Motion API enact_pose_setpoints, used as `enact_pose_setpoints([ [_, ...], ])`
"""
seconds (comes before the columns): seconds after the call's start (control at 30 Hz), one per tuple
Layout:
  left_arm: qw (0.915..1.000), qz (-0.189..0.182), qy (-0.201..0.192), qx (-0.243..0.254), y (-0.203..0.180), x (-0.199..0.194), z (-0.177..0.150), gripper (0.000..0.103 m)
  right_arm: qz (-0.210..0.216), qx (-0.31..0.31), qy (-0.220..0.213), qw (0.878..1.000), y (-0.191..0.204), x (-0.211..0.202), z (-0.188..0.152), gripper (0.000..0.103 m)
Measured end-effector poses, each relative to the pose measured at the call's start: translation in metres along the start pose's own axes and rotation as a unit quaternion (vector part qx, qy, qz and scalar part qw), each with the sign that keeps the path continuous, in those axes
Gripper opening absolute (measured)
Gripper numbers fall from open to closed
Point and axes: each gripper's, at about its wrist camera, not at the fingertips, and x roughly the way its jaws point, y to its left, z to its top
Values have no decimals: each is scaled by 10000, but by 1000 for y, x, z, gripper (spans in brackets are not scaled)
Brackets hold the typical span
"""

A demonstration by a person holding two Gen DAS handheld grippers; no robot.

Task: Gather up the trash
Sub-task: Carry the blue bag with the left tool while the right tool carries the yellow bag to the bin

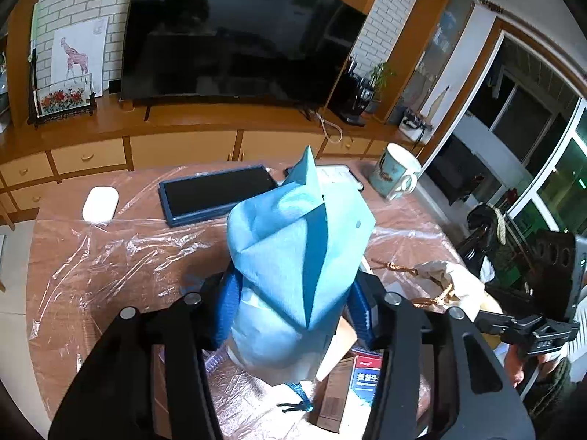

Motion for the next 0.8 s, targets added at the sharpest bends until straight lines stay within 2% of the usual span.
enact_pose_setpoints([
  [0.27, 9988, -193, -419, 135, -14, -29, 7, 50, -75, -39, -207, 9997, 3, -14, -4, 65],
  [0.47, 9979, -196, -596, 137, -33, -52, -5, 50, -39, -178, -257, 9995, 2, -27, -11, 65],
  [0.6, 9977, 17, -656, 170, -50, -64, -20, 50, 80, -308, -225, 9992, 1, -40, -20, 65],
  [0.8, 9979, 209, -596, -109, -77, -76, -63, 50, 269, -520, -162, 9982, 1, -65, -42, 65],
])
